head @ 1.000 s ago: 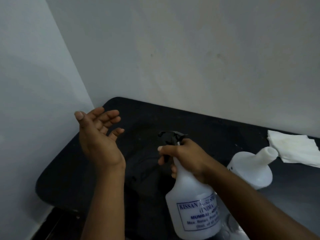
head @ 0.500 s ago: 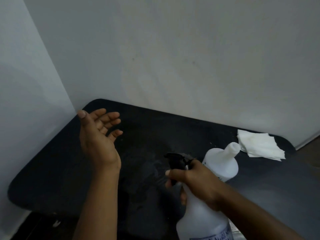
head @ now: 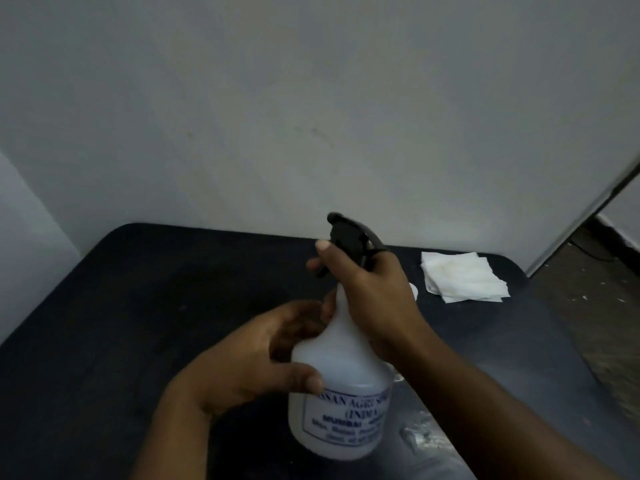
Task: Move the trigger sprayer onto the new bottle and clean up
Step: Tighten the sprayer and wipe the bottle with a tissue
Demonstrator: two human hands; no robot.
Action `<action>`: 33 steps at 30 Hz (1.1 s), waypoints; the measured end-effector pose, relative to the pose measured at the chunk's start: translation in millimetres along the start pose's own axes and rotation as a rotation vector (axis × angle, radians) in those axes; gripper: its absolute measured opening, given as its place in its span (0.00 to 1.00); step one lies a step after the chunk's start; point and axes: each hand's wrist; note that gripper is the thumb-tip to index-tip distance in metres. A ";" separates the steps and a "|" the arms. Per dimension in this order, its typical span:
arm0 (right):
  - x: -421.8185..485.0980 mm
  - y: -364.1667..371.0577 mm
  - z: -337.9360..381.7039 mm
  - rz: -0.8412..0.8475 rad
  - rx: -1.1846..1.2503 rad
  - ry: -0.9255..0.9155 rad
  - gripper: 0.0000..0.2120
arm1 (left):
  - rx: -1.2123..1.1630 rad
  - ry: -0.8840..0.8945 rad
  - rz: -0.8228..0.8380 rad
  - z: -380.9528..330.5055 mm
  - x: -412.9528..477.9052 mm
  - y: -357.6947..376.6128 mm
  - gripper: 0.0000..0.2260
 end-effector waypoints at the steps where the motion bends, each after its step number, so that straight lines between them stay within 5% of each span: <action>1: 1.1 1.1 5.3 -0.008 0.011 -0.027 0.13 | 0.009 0.045 0.040 -1.4 2.7 2.8 0.40; 10: 10.5 4.1 30.8 0.170 0.046 -0.055 0.14 | 0.116 0.221 -0.063 -1.8 11.2 9.1 0.32; 16: 19.6 -6.1 22.4 0.237 -0.022 0.061 0.14 | 0.052 0.134 -0.020 -0.8 13.8 14.6 0.29; 23: 25.4 -7.7 -12.4 0.262 0.136 0.271 0.08 | 0.237 -0.013 0.013 -2.9 17.2 25.6 0.28; 33: 18.7 -7.5 -9.8 0.344 -0.132 0.048 0.15 | 0.263 -0.002 -0.035 10.2 12.1 12.5 0.31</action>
Point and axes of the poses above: each hand's wrist, its own x-axis towards the middle knuckle, its own y-axis out of the palm, z = x × y, and after that the axes turned 2 degrees about -z, right-handed
